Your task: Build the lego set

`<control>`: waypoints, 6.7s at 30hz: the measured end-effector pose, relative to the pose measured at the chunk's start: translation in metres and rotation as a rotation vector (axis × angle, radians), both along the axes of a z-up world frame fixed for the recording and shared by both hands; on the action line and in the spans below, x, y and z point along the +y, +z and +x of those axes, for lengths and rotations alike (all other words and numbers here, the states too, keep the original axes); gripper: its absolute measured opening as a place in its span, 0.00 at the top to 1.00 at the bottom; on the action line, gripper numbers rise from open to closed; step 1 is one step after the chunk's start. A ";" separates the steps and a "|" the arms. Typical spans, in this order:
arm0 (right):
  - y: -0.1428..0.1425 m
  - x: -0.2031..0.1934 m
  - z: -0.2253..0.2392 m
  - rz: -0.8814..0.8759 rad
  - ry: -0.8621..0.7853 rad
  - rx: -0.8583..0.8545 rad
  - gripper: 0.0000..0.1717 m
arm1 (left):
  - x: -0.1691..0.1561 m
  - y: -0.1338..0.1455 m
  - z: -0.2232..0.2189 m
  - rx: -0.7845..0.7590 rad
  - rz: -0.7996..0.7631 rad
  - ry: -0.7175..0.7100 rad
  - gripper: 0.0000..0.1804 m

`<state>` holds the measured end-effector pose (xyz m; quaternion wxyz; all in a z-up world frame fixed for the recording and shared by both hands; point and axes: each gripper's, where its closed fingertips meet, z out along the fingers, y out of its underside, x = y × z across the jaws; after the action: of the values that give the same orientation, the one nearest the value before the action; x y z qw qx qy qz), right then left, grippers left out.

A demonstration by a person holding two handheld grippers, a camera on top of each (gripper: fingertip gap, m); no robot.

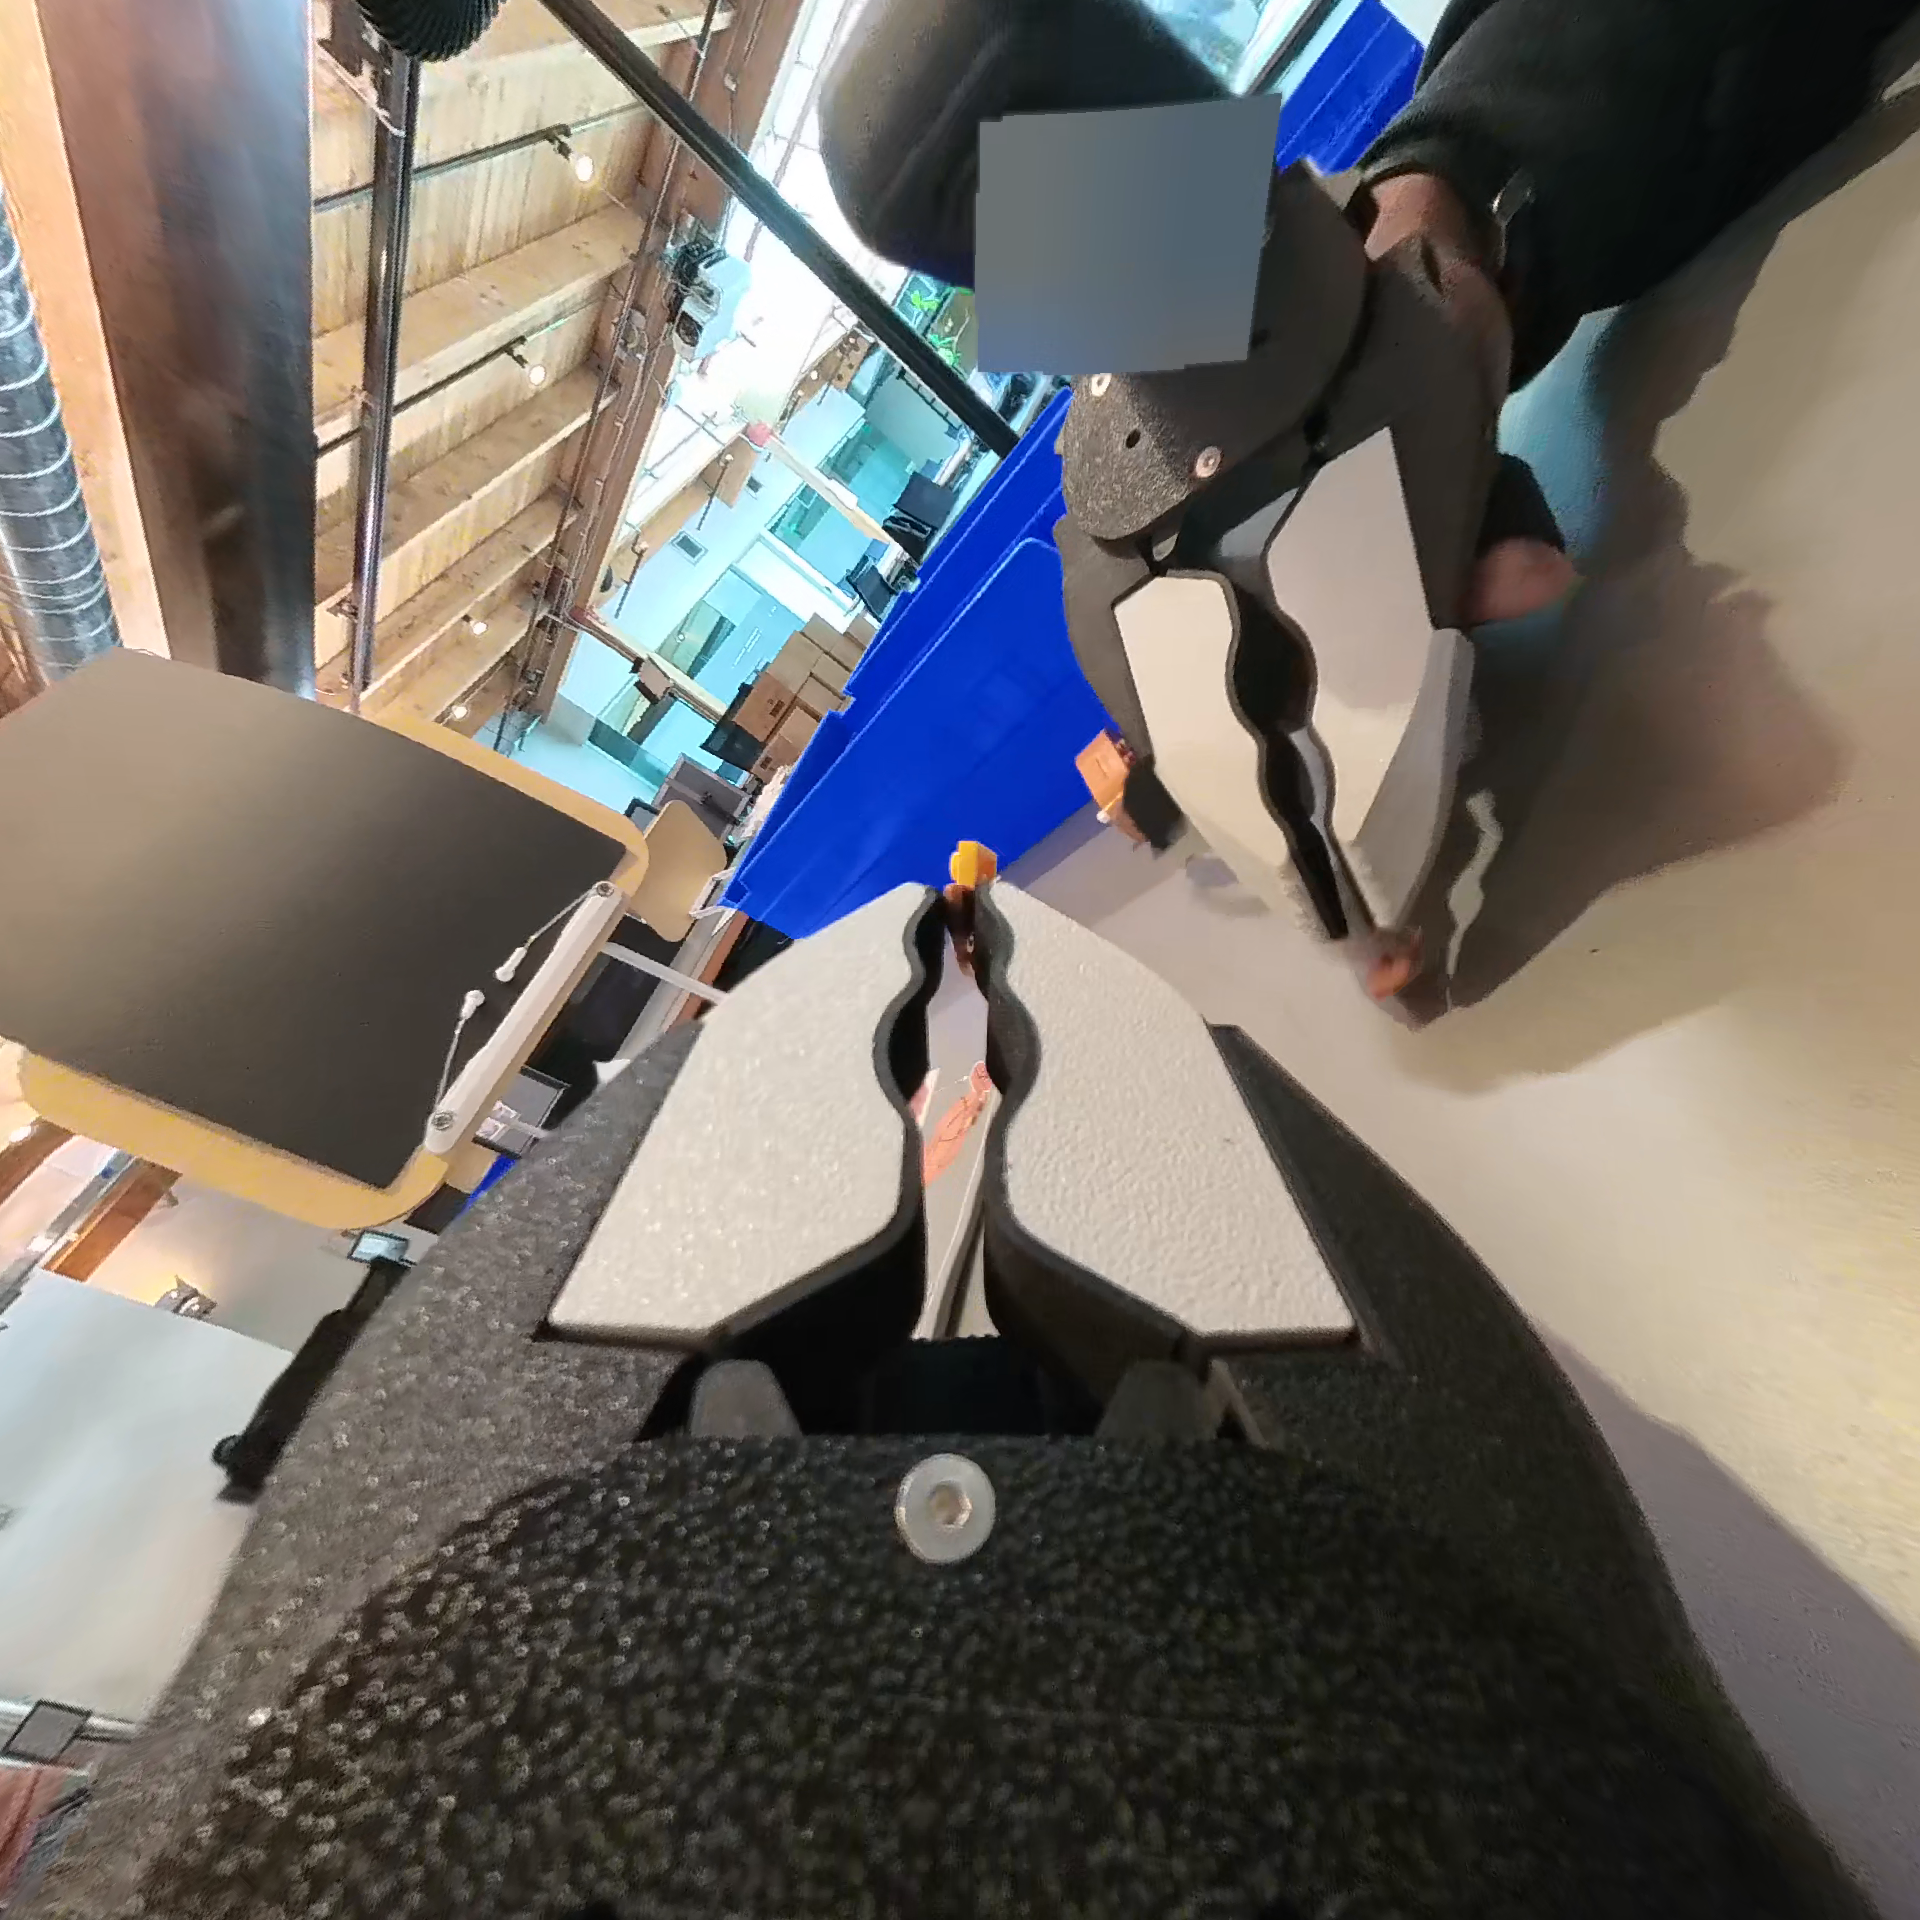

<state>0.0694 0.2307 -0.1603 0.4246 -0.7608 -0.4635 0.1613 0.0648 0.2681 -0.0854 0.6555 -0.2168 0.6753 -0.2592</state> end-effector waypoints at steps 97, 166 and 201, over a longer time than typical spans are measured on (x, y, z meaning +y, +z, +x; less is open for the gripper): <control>0.027 0.019 -0.013 0.164 0.122 0.124 0.88 | -0.022 -0.015 -0.008 0.198 -0.384 -0.165 0.97; 0.046 0.018 -0.012 0.112 -0.003 0.186 0.99 | -0.030 -0.019 -0.002 0.321 -0.539 -0.180 0.88; 0.018 0.014 -0.013 0.124 0.015 -0.096 0.99 | -0.031 -0.047 -0.005 0.539 -0.417 -0.097 0.97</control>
<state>0.0559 0.2446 -0.1424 0.4467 -0.7366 -0.4981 0.0987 0.0598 0.2370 -0.1320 0.3819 -0.3748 0.7662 -0.3559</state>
